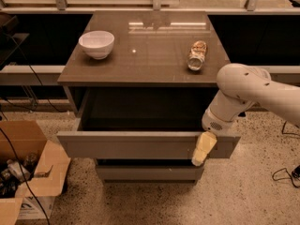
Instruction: Open top drawer
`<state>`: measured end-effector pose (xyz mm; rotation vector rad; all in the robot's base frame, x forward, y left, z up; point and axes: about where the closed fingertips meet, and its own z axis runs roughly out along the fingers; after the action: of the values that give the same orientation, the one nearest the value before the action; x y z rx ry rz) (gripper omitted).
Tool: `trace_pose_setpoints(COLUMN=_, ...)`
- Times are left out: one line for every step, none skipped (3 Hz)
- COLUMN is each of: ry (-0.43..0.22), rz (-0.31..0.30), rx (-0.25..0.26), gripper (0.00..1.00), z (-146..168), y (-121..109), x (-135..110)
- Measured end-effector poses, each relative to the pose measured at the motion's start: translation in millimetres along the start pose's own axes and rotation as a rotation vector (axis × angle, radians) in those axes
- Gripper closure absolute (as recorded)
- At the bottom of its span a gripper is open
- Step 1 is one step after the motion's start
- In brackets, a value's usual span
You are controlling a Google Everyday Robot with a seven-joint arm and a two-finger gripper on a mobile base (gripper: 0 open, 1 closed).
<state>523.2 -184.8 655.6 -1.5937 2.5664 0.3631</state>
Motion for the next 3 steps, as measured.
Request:
trace_pose_setpoints(ry=0.020, rz=-0.030, rx=-0.050, gripper=0.00, z=-4.2, y=33.6, x=10.9)
trace_pose_setpoints(ry=0.005, rz=-0.051, rx=-0.104, gripper=0.18, z=-3.3, y=64.0, x=17.1)
trace_pose_setpoints(ry=0.005, rz=-0.051, rx=-0.104, gripper=0.42, z=-3.3, y=64.0, x=17.1)
